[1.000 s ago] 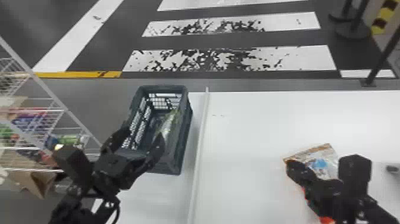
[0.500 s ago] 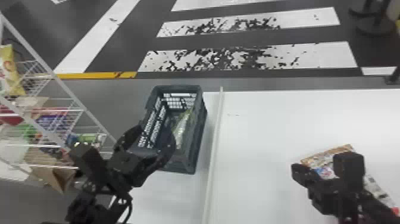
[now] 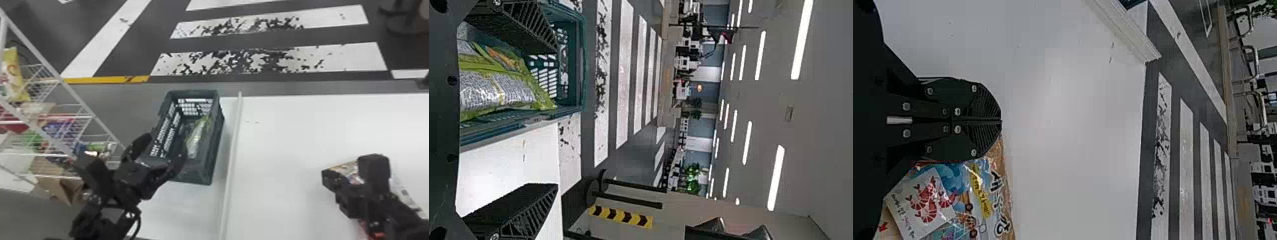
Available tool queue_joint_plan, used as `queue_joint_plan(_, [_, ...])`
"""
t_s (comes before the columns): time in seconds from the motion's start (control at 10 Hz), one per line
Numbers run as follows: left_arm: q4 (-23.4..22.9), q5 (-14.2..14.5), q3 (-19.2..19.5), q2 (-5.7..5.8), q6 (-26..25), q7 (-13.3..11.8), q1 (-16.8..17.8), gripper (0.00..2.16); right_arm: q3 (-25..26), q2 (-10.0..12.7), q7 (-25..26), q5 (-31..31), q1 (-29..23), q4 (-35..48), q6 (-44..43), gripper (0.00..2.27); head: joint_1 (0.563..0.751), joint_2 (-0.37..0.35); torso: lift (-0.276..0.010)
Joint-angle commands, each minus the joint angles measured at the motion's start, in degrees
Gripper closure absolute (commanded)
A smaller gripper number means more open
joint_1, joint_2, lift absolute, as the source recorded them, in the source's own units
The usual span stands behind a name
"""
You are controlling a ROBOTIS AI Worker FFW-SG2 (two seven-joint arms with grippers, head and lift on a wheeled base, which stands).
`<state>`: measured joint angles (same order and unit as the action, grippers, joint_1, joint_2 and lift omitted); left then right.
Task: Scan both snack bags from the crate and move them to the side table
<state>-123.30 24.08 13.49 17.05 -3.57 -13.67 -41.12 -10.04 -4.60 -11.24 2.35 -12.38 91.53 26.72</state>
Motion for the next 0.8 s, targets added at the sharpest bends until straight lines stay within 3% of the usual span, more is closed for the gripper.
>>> queue_joint_plan(0.0, [0.08,0.0,0.05,-0.09,0.1,-0.04,-0.02,0.04,0.55,0.03,0.6,0.29,0.95,-0.73,-0.03,2.25,0.695,0.252,-0.029])
queue_joint_plan(0.7, [-0.01,0.0,0.31,-0.09,0.8,-0.31,-0.54,0.04,4.77,-0.06,1.75,1.69,3.41,-2.84,0.14,2.25,0.695,0.19,-0.029])
